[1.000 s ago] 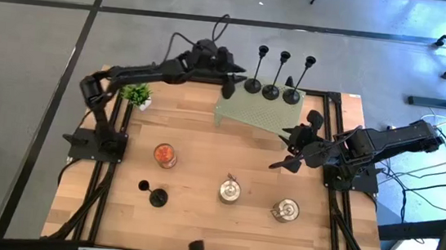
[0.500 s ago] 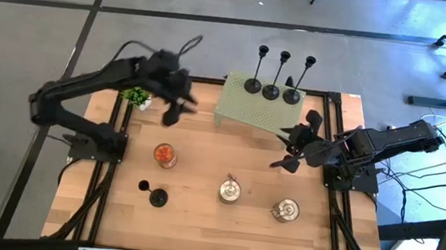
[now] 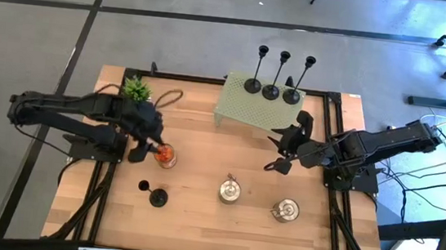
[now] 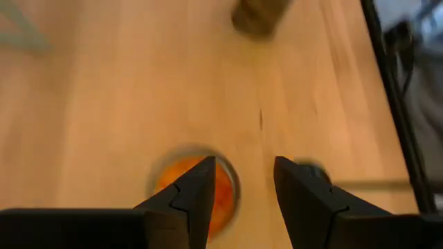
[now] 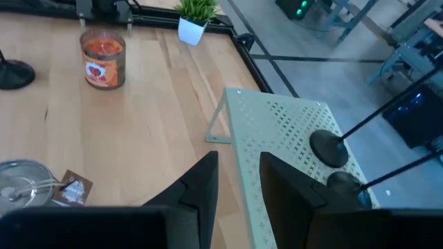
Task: Pick & Place candle stick holders
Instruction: Put the black candle holder on the shelf
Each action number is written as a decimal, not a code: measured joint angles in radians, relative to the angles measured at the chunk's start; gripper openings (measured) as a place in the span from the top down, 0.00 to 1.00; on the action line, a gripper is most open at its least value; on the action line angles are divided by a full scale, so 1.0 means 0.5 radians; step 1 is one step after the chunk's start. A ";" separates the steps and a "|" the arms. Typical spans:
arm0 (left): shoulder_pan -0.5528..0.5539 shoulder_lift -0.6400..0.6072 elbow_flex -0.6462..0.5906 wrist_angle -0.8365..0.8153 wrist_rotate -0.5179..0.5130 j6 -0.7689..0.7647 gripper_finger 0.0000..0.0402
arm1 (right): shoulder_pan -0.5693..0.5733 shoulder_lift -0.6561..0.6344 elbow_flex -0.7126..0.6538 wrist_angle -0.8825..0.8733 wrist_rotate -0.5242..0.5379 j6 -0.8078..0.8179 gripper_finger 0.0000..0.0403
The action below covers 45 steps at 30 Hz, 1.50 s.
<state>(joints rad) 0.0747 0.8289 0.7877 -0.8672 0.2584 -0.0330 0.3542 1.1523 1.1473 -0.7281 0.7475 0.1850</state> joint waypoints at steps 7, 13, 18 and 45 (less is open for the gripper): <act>-0.275 -0.015 -0.257 0.091 0.026 -0.205 0.64 | -0.002 0.058 0.000 0.071 0.000 -0.103 0.73; -0.502 0.014 -0.366 0.082 0.115 -0.297 0.64 | -0.014 0.088 0.000 0.201 -0.006 -0.228 0.73; -0.681 0.014 -0.445 0.316 0.114 -0.321 0.64 | -0.034 0.094 0.000 0.276 -0.006 -0.269 0.73; -1.117 0.197 -0.521 1.226 -0.006 -0.186 0.64 | -0.123 0.093 0.000 0.334 -0.246 -0.349 0.73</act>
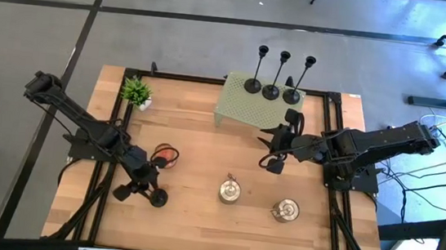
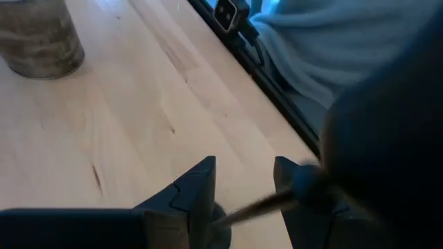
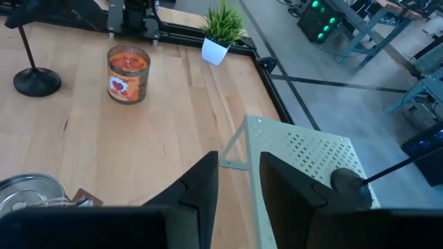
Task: Pick & Place candle stick holders
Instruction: Put the black candle holder on the shelf
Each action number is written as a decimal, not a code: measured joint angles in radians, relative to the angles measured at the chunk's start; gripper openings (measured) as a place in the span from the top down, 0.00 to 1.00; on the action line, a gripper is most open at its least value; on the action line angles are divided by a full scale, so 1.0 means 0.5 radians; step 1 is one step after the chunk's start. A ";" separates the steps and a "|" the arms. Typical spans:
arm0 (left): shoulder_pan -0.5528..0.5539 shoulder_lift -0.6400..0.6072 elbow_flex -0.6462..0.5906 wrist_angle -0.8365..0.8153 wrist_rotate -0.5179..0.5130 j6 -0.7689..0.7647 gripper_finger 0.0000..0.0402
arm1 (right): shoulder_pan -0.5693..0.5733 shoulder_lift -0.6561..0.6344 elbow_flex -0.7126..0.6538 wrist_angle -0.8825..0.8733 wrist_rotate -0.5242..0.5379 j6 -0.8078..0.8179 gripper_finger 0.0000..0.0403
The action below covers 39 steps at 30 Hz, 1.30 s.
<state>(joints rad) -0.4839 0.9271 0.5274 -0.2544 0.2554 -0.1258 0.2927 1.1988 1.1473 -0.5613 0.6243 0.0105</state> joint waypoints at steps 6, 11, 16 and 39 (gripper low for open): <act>0.000 0.020 0.000 0.023 0.000 -0.053 0.64 | 0.000 0.000 0.000 -0.001 0.000 -0.001 0.73; 0.000 0.014 0.000 0.025 0.006 0.015 0.67 | 0.000 0.000 0.000 -0.002 0.000 -0.002 0.73; 0.012 0.013 0.000 0.025 0.004 0.065 0.81 | 0.001 -0.001 0.000 -0.004 0.001 -0.047 0.73; 0.587 0.126 0.374 0.712 -0.614 0.439 0.98 | 0.000 -0.001 0.000 0.165 0.002 -0.210 0.73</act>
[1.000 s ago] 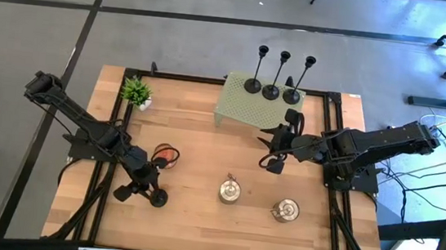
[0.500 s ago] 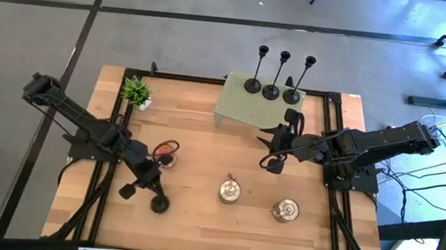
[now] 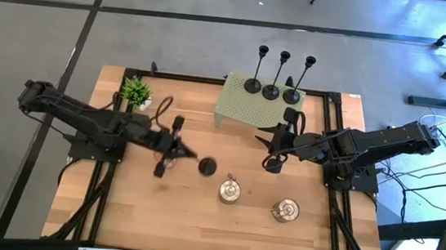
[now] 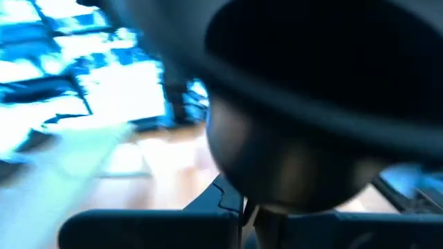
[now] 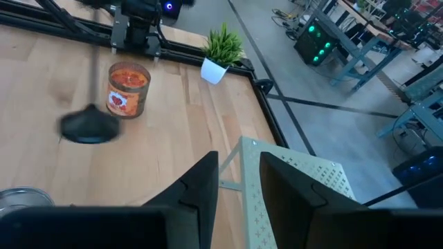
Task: Pick & Place candle stick holders
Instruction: Put the black candle holder on the shelf
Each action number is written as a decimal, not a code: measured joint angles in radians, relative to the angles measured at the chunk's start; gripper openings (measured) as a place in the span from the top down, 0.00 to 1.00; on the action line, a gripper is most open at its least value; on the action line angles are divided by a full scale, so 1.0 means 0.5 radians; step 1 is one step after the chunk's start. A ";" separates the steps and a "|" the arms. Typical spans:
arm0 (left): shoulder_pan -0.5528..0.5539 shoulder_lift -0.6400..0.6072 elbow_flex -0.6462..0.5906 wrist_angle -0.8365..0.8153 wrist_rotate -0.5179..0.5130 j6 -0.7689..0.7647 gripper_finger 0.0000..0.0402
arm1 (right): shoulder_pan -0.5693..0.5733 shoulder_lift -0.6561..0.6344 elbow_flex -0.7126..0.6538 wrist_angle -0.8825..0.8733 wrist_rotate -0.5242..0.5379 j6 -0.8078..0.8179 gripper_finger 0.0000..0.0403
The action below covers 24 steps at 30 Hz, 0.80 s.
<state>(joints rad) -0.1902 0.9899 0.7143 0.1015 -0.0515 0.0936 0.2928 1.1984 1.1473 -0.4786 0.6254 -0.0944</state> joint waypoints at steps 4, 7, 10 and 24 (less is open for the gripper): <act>0.178 0.105 0.347 -0.140 -0.136 0.023 0.98 | 0.000 0.000 0.000 0.000 -0.001 0.000 0.73; 0.364 0.205 0.598 -0.226 -0.296 0.059 0.98 | 0.000 -0.001 0.000 -0.001 -0.002 0.000 0.73; 0.589 0.335 0.810 -0.334 -0.275 0.128 0.98 | 0.001 -0.001 0.000 -0.002 -0.002 0.000 0.73; 1.444 1.079 1.275 -0.460 0.224 0.092 0.98 | 0.001 -0.001 0.000 -0.024 -0.019 0.000 0.73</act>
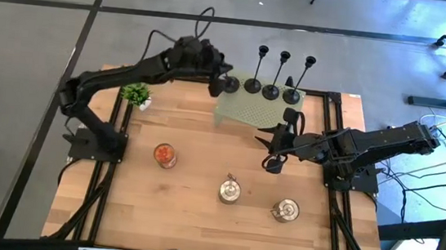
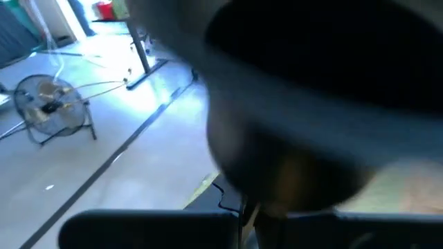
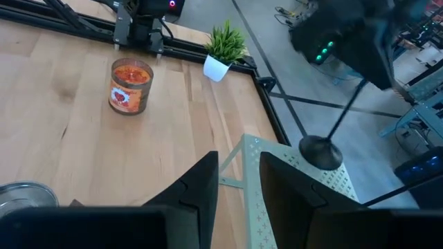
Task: Pick & Place candle stick holders
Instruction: Put the black candle holder on the shelf
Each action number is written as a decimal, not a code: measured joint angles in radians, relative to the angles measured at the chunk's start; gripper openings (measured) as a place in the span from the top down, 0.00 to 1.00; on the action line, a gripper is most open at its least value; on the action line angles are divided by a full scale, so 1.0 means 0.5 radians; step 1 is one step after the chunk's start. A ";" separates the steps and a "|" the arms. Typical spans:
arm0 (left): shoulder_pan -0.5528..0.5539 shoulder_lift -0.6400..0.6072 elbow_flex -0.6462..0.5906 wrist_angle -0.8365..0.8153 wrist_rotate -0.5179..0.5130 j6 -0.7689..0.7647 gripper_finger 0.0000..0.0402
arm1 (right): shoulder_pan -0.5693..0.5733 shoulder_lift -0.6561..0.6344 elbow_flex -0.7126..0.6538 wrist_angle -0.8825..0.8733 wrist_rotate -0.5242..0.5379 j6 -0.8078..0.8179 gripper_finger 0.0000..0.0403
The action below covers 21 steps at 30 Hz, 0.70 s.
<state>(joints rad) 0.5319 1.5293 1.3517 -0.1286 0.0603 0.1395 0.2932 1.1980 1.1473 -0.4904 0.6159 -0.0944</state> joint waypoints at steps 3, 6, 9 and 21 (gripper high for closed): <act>0.086 0.102 0.067 0.009 0.117 0.005 0.98 | 0.000 0.000 0.000 0.000 0.000 0.000 0.73; 0.144 0.179 0.102 0.069 0.252 0.004 0.98 | 0.000 0.000 0.000 -0.001 0.000 0.000 0.73; 0.188 0.230 0.112 0.116 0.353 -0.035 0.98 | 0.000 0.000 0.000 0.000 0.000 0.008 0.73; 0.280 0.277 0.112 0.216 0.395 0.011 0.98 | 0.000 0.000 0.000 0.000 -0.005 0.018 0.73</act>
<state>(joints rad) 0.6721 1.6676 1.4075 -0.0205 0.2578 0.1448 0.2932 1.1980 1.1473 -0.4903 0.6132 -0.0856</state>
